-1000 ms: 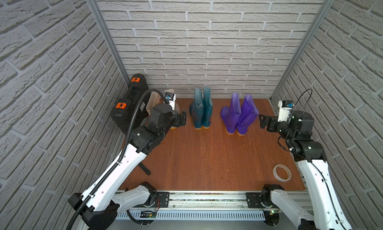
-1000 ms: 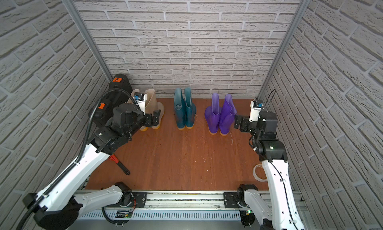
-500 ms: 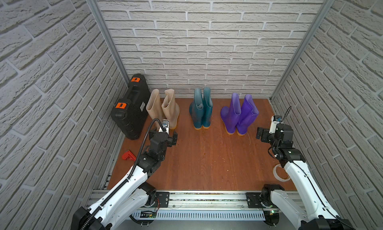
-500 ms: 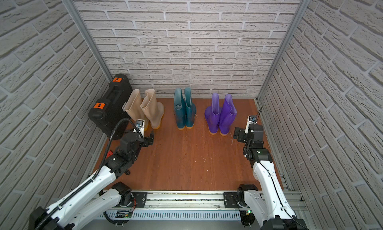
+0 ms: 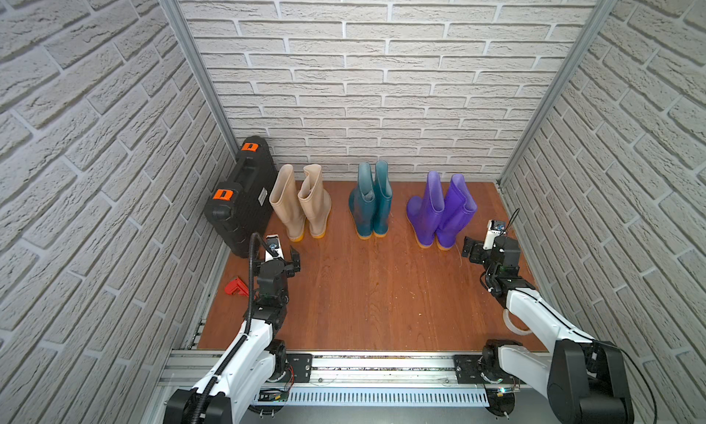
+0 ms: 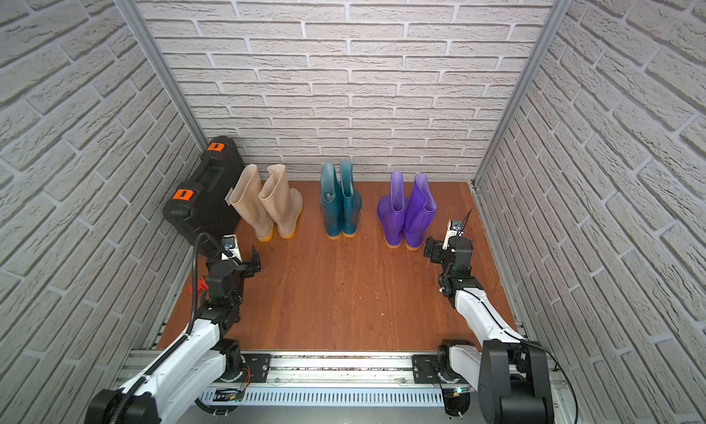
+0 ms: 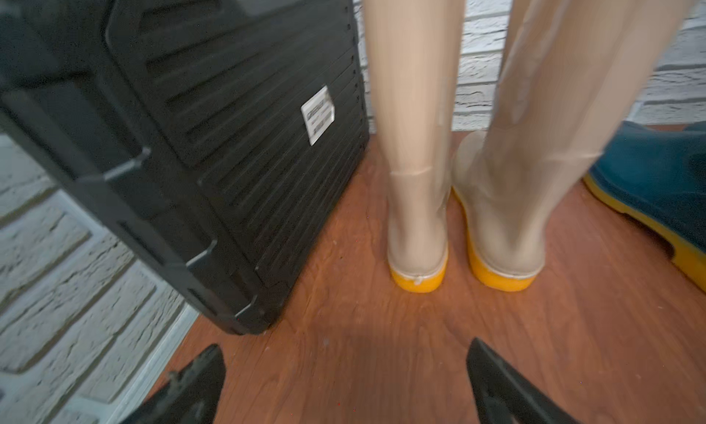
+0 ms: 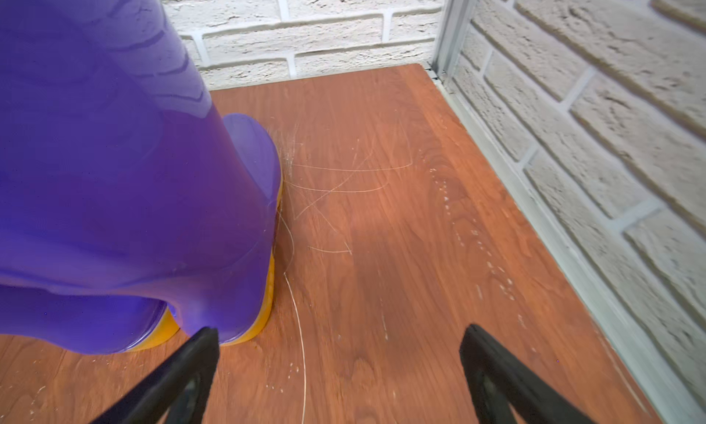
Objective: Match and arrange rain boots in pairs
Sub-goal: Reset both arms
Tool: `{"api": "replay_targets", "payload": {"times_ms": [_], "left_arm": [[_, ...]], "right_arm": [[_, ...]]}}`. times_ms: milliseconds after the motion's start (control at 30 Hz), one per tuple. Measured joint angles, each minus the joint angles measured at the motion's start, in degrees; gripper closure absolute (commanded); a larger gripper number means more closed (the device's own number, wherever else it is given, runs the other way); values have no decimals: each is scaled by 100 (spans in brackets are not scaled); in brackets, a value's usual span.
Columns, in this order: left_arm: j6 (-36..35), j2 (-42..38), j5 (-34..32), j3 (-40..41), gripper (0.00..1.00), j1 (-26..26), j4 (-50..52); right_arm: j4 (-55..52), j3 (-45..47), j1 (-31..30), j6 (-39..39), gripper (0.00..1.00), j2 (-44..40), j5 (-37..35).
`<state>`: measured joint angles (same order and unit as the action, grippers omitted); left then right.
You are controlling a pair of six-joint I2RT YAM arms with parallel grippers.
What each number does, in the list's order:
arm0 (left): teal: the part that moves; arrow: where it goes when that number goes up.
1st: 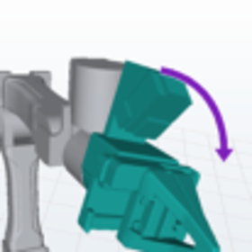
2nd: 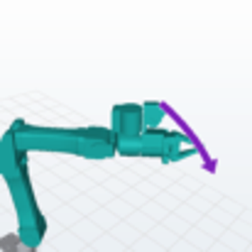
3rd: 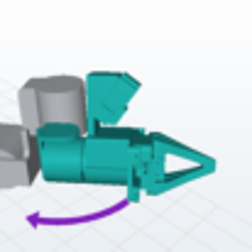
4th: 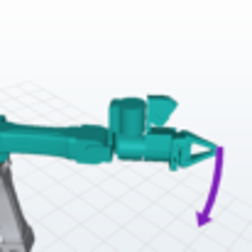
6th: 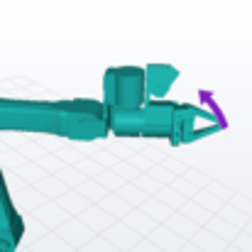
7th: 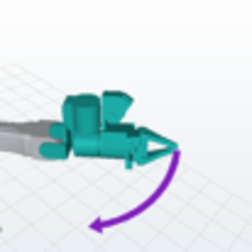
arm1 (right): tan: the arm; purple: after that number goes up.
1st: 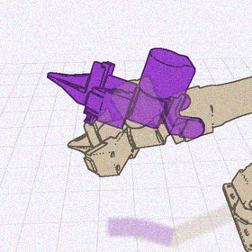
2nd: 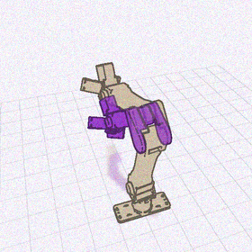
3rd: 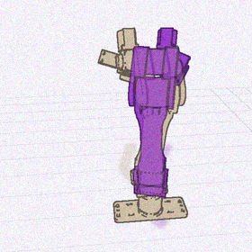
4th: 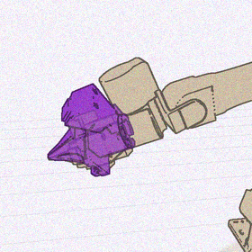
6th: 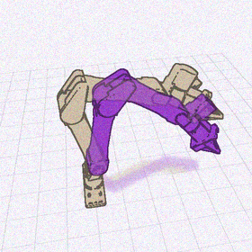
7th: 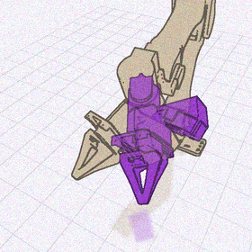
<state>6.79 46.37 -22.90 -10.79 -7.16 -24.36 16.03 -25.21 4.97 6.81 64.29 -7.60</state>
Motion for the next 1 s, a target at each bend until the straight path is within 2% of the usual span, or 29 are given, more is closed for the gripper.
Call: {"api": "replay_targets", "payload": {"times_ms": [167, 300, 433, 600, 1000], "left_arm": [[33, 734, 586, 166, 2, 623, -909], [28, 1633, 1001, 181, 2, 968, -1694], [0, 2369, 1294, 184, 2, 1023, -2347], [-79, 2881, 1593, 170, 2, 1034, -2859], [-76, 4079, 1823, -42, 2, 1038, -3838]], "right_arm": [[647, 122, 2, -15, 0, 243, 146], [929, 155, 7, -31, 0, 236, 190], [1073, 201, 7, -157, 0, 179, 234], [1126, 317, 22, -337, 0, 105, 275], [1150, 337, 120, -575, 0, 376, 678]]}}
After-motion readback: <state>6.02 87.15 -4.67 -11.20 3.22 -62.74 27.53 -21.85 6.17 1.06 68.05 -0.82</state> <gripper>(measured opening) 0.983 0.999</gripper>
